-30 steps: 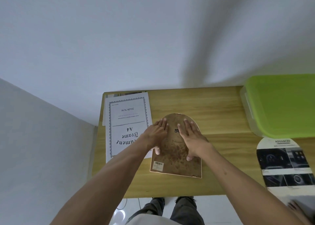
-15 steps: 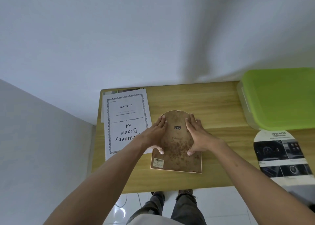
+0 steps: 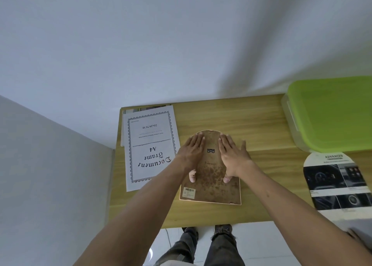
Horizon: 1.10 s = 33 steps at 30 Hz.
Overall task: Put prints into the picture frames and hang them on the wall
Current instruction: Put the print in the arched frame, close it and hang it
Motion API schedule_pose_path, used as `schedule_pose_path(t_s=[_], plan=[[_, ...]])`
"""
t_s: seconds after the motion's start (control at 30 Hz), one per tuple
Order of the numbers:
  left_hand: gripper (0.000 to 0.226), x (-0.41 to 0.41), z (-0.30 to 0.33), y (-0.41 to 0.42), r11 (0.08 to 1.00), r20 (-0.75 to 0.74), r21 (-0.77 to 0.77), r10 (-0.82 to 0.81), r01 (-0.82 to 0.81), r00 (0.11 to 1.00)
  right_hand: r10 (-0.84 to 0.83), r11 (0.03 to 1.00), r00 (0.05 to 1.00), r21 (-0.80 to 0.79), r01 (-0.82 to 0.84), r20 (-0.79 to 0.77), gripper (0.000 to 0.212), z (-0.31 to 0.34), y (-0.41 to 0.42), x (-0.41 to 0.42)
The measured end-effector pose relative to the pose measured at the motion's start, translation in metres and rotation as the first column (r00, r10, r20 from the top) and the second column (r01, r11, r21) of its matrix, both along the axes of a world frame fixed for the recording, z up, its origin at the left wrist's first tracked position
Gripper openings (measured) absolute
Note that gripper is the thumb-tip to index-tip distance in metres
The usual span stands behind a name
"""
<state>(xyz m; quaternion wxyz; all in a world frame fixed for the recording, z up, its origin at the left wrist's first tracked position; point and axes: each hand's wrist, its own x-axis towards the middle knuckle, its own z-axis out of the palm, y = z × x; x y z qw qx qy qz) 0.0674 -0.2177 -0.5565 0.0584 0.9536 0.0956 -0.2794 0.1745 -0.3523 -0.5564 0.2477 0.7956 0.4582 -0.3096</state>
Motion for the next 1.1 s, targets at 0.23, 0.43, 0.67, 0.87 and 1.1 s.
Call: schedule_pose_path(t_s=[0.23,0.43,0.67,0.87,1.1], plan=[[0.123,0.006,-0.003,0.002,0.998,-0.037,0.009,-0.062,0.063,0.997,0.079,0.992,0.996,0.101,-0.074,-0.045,0.158,-0.005,-0.001,0.011],[0.146,0.003,-0.006,0.006,0.998,-0.075,-0.013,-0.055,0.055,0.996,0.05,0.998,0.998,0.041,-0.048,-0.033,0.158,-0.003,0.008,0.006],[0.142,-0.009,-0.006,0.004,0.989,-0.027,-0.129,0.07,-0.073,0.997,-0.122,0.948,0.966,0.261,0.181,-0.228,0.145,0.0,-0.028,0.01],[0.06,-0.03,0.001,-0.001,0.802,0.223,-0.397,0.556,-0.446,0.801,-0.519,0.565,0.733,0.467,0.68,-0.439,0.085,0.003,-0.065,-0.027],[0.06,-0.023,0.019,-0.007,0.306,0.039,-0.735,0.91,-0.605,0.413,-0.698,0.135,0.317,0.317,0.939,-0.642,0.074,0.012,-0.062,-0.033]])
